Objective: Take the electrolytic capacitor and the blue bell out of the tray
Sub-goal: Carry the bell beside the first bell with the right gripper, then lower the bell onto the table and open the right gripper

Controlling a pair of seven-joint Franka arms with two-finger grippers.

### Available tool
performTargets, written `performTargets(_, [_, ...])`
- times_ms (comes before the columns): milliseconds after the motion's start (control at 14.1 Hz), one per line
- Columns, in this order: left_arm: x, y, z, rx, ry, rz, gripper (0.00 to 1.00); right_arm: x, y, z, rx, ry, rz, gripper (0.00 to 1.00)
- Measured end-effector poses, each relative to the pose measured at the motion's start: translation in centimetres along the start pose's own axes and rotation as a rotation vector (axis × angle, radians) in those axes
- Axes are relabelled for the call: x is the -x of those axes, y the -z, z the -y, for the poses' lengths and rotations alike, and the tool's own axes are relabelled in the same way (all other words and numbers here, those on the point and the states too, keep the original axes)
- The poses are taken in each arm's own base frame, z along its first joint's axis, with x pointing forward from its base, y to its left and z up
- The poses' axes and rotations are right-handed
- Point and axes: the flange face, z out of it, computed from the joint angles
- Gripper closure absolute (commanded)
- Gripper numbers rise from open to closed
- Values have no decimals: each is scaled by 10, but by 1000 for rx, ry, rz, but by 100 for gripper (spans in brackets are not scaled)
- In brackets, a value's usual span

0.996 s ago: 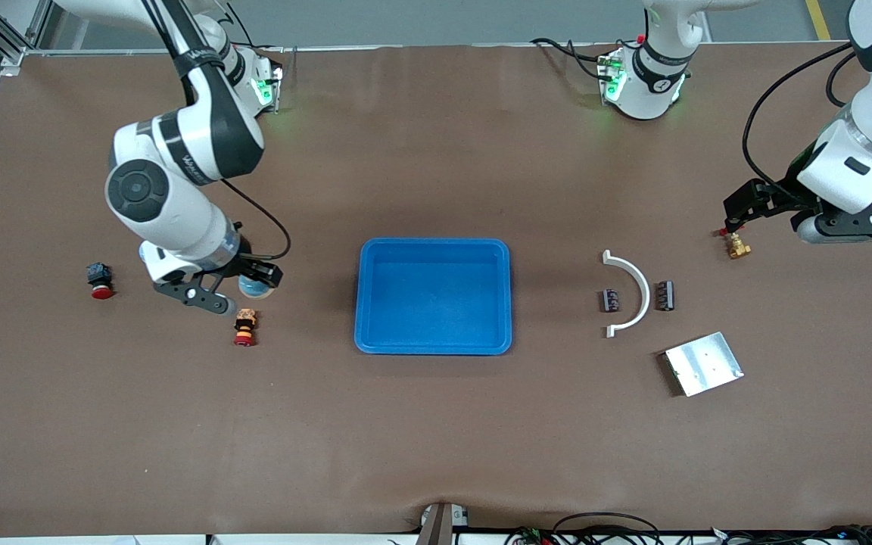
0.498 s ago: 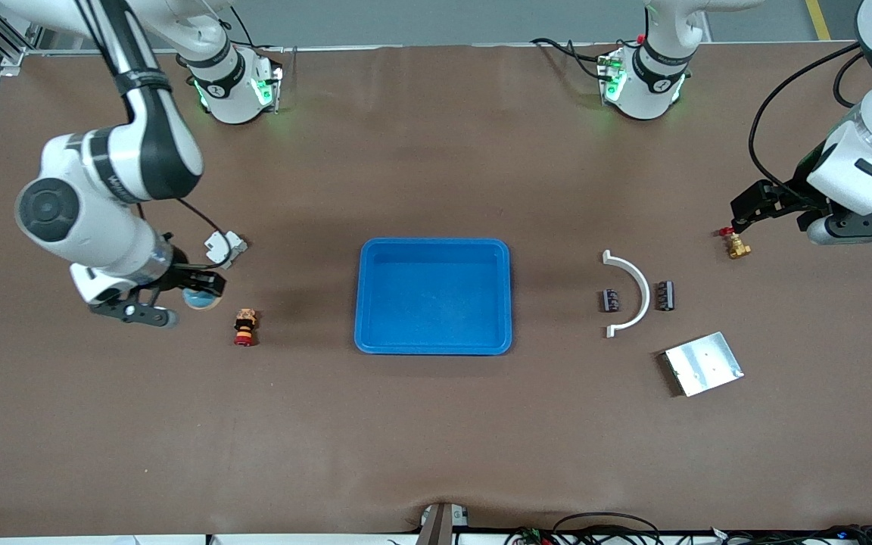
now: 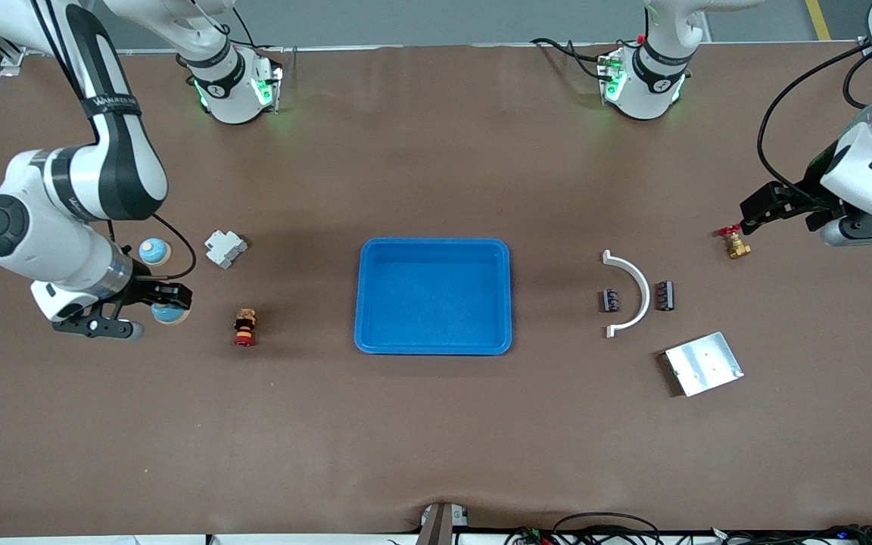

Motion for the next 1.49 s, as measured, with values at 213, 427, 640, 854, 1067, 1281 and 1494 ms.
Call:
performTargets(213, [-1, 3, 1, 1, 2, -5, 0, -3, -16, -8, 16, 37, 21, 100])
performTargets(427, [-3, 9, 13, 1, 22, -19, 0, -7, -26, -35, 16, 57, 32, 100])
performTargets(640, [-5, 14, 19, 2, 29, -28, 0, -9, -38, -46, 15, 60, 24, 100])
performTargets(854, [-5, 15, 19, 2, 24, -31, 0, -5, -61, -54, 15, 79, 23, 100])
performTargets(1067, [-5, 15, 26, 1, 1, -31, 0, -2, -84, -78, 13, 91, 27, 100])
performTargets(1281, [-5, 15, 30, 0, 3, -27, 0, 0, -103, -92, 12, 94, 26, 100])
performTargets(1494, [-4, 14, 28, -1, -2, -18, 0, 2, -119, -91, 12, 98, 27, 100])
